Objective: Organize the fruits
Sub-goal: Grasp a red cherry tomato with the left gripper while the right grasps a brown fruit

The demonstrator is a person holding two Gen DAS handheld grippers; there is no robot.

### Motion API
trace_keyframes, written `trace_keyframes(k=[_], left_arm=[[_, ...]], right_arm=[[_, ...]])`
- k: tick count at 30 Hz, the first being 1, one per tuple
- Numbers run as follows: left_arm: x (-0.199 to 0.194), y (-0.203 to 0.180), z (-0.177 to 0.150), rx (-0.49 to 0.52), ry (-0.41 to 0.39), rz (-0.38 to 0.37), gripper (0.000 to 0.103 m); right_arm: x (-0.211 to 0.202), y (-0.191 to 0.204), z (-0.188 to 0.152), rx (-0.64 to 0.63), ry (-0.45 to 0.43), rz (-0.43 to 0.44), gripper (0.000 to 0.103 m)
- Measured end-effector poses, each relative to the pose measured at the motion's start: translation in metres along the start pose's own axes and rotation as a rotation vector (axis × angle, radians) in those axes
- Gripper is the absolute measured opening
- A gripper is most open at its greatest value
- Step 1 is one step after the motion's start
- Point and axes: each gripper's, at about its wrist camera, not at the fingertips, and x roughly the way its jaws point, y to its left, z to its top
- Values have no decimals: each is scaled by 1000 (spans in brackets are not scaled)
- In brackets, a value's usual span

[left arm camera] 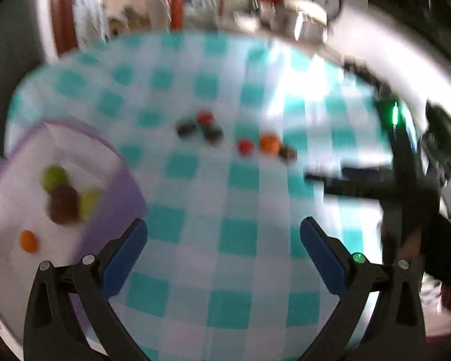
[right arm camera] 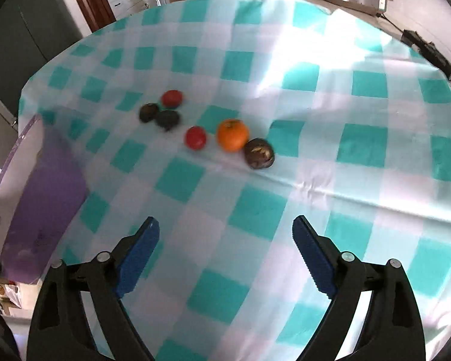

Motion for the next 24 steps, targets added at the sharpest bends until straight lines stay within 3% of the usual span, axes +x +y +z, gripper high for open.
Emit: trace_keyframes(k=[2, 6, 12, 14, 18, 24], left_arm=[[37, 4, 2, -11, 80, 22, 101], [90, 11, 14, -75, 166, 23, 101], [145, -8, 48, -37, 167, 23, 90], [160, -11, 59, -39, 157, 18, 90], [187, -13, 76, -44, 153, 19, 86], [222, -22, 99, 19, 158, 1, 69]], right_arm=[[21, 4, 16, -23, 11, -5, 82], [65, -4, 42, -49, 24, 6, 77], [114, -9, 57, -138, 71, 13, 60], [116, -8, 54, -169, 56, 19, 61], [110, -20, 46, -138, 8, 50, 43], [109, -26, 38, -118, -50, 63, 41]])
